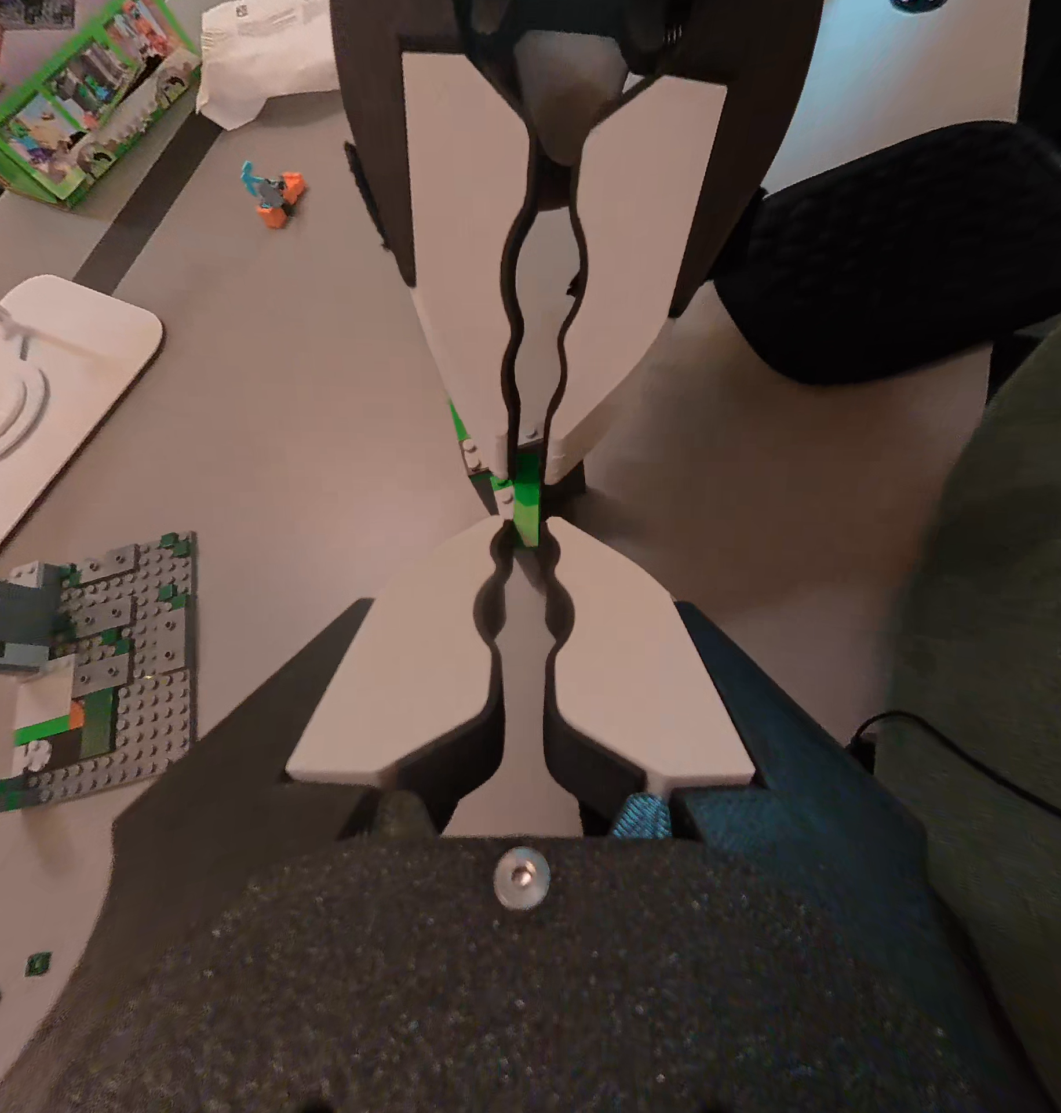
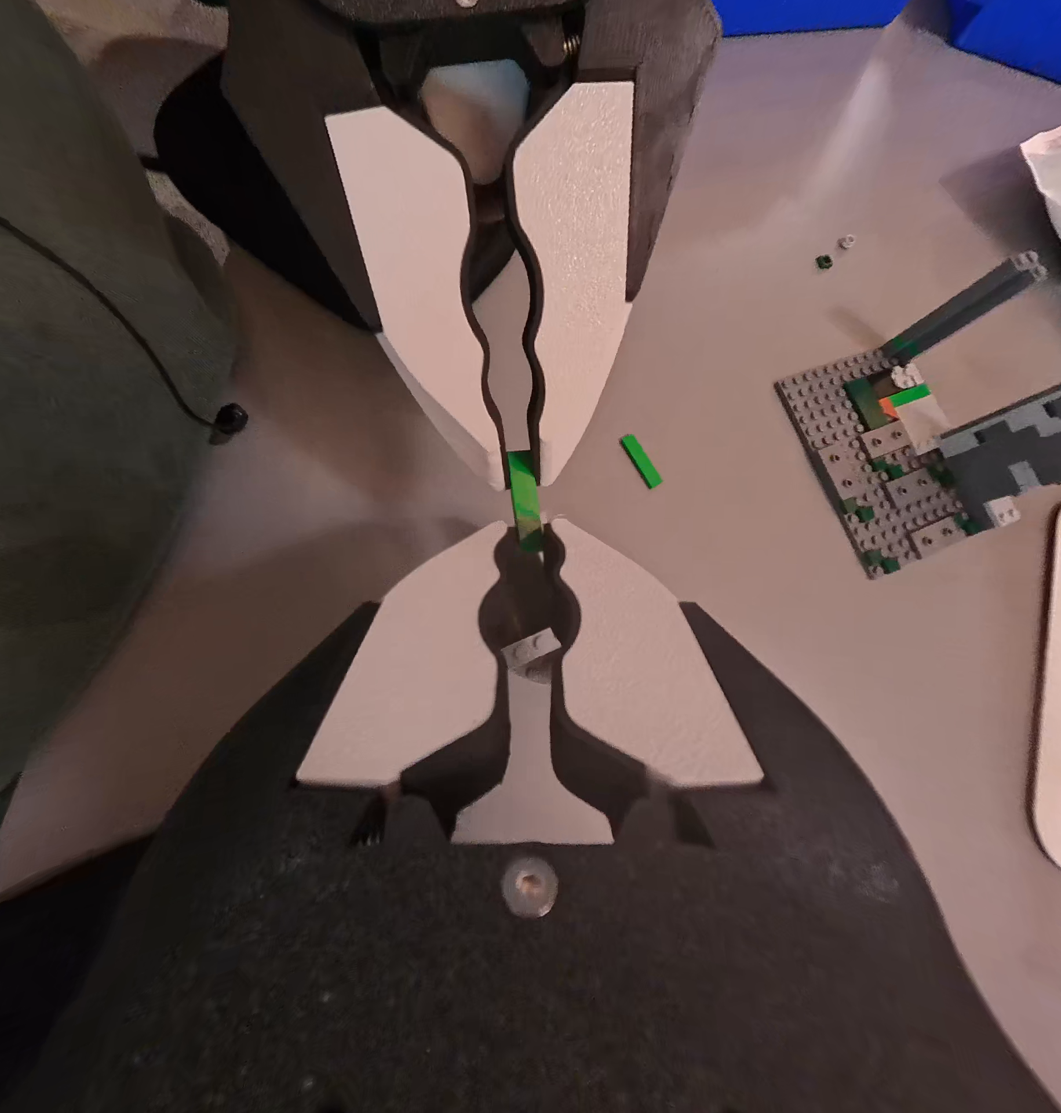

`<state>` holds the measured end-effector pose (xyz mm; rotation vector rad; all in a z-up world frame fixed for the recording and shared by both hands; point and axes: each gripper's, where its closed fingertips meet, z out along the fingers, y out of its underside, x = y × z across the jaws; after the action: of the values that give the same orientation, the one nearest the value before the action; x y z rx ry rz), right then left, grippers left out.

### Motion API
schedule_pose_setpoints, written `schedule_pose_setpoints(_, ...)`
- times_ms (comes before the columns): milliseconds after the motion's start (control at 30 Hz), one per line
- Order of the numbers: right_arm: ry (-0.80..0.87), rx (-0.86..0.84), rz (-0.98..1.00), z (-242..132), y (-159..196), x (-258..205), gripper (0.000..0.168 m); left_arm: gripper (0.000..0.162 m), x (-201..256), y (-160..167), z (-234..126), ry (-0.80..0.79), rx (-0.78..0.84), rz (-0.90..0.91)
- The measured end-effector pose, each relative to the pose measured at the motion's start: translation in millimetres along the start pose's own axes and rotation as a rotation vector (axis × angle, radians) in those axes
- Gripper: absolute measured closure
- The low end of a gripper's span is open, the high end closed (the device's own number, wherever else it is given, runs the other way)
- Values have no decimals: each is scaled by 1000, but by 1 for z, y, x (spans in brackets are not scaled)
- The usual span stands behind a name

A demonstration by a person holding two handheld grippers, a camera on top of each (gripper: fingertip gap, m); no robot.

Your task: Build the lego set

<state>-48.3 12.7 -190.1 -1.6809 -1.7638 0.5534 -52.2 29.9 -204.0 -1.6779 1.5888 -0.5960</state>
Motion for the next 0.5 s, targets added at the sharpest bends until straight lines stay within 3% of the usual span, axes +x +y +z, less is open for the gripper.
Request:
schedule_pose_setpoints(300,-104,-6,-207,3,7,12,162,150,-6,3,2,-4,23,-71)
schedule_pose_setpoints(500,-143,19,-210,-1,18,16,162,146,-4,9,7,6,32,-124)
